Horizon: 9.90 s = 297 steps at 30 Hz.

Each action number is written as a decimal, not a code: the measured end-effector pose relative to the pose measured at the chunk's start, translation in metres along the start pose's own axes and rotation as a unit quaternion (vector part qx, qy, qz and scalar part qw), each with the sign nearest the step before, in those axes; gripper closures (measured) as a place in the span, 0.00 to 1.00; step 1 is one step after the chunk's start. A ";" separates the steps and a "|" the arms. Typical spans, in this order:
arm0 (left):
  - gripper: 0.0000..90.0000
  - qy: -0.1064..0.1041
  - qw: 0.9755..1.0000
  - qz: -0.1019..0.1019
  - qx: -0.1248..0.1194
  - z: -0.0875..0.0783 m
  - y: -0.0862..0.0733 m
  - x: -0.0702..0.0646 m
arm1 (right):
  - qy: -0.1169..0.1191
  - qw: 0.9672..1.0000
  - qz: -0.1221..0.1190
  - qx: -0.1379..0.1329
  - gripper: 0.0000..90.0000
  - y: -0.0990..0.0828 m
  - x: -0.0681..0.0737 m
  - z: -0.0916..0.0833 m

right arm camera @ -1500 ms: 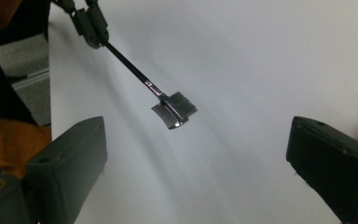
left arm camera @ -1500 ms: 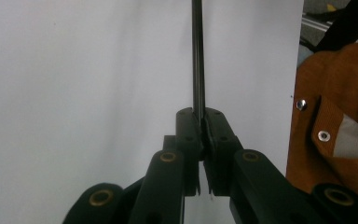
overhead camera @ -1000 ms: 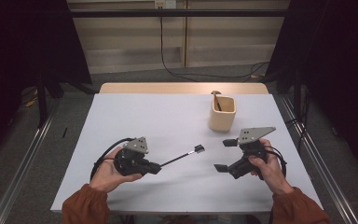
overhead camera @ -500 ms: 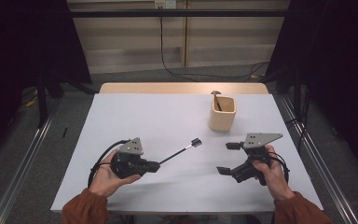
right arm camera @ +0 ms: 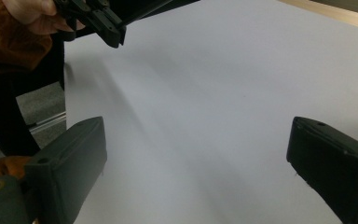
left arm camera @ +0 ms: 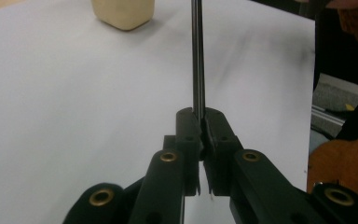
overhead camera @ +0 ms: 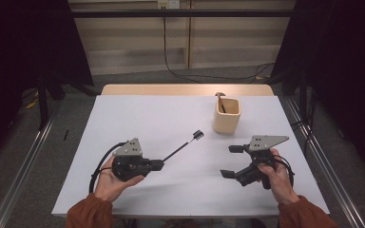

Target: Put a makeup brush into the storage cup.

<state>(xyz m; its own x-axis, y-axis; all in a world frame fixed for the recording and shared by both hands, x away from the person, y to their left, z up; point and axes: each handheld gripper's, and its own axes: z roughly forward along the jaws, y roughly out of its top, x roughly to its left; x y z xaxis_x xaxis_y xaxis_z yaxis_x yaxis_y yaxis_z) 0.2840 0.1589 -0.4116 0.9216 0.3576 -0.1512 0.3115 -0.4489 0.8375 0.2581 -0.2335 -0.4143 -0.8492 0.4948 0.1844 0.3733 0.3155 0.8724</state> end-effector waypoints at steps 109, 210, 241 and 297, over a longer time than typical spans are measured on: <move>0.95 -0.020 0.992 0.050 -0.114 0.033 -0.003 -0.025 | 0.124 0.985 0.019 -0.115 0.86 0.063 0.004 0.036; 0.02 0.158 0.974 -0.047 -0.153 -0.041 -0.049 -0.022 | 0.032 0.996 0.037 -0.077 0.95 0.042 -0.017 -0.019; 0.02 0.160 0.977 -0.034 -0.140 -0.041 -0.052 -0.025 | -0.032 0.996 0.033 -0.081 0.95 0.069 -0.039 -0.045; 0.03 0.164 0.974 -0.028 -0.156 -0.046 -0.056 -0.023 | -0.130 0.989 0.036 -0.061 0.94 0.131 -0.099 -0.060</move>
<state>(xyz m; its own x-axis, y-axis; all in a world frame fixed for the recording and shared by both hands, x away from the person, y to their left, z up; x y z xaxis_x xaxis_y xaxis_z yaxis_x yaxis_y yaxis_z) 0.2349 0.2132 -0.4309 0.7653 0.6400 -0.0679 0.2260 -0.1685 0.9594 0.3684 -0.2896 -0.2910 -0.6912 0.7089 0.1404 0.3683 0.1784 0.9124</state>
